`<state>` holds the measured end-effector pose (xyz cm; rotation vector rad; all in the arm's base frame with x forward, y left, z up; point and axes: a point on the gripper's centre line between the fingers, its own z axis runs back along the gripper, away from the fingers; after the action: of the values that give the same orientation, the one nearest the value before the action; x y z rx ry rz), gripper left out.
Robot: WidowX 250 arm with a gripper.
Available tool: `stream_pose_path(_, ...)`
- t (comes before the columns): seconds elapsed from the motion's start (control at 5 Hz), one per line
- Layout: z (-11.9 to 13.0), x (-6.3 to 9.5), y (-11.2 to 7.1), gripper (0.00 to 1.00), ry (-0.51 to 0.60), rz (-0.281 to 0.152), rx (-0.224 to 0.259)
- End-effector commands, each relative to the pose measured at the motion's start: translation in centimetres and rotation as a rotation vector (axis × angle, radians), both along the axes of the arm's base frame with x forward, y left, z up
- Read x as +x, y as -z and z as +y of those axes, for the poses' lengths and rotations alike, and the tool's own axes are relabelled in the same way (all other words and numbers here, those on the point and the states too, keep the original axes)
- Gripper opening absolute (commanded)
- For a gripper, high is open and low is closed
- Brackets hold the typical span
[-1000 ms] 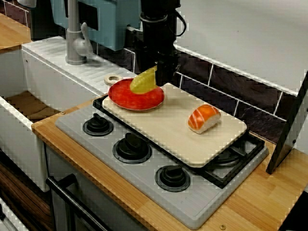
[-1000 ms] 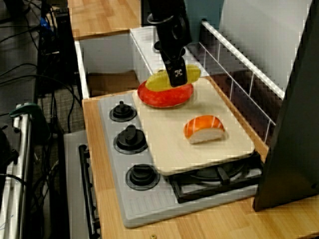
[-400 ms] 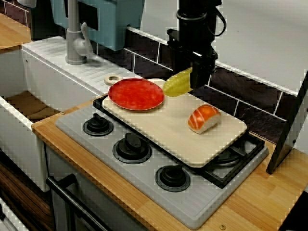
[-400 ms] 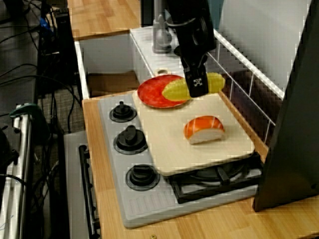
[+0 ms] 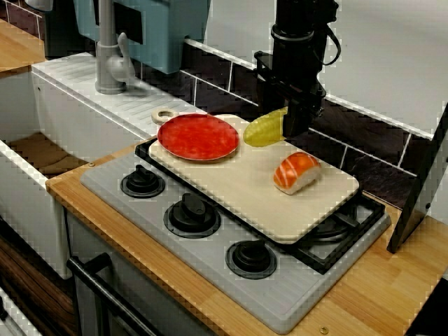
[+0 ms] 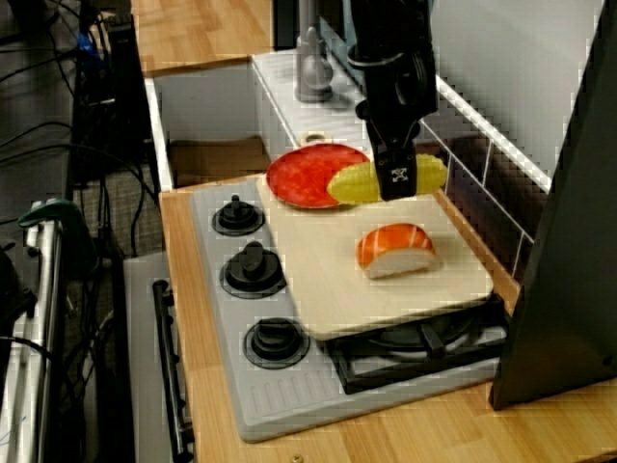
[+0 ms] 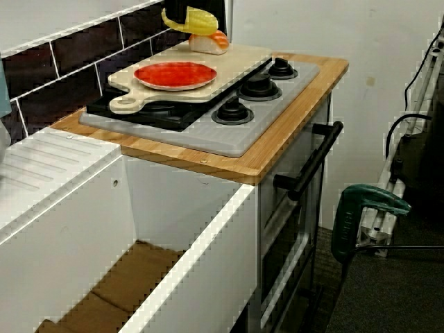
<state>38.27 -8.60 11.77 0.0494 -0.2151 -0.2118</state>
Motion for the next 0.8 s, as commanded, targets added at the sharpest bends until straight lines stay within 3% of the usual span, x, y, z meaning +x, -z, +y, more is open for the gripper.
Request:
stream_pose_path(0.0, 0.7, 0.3, -0.6, 0.00, -0.016, -0.042, 0.003)
stream_pose_path(0.6, 0.3, -0.1, 0.4, 0.00, -0.005, -0.034, 0.023)
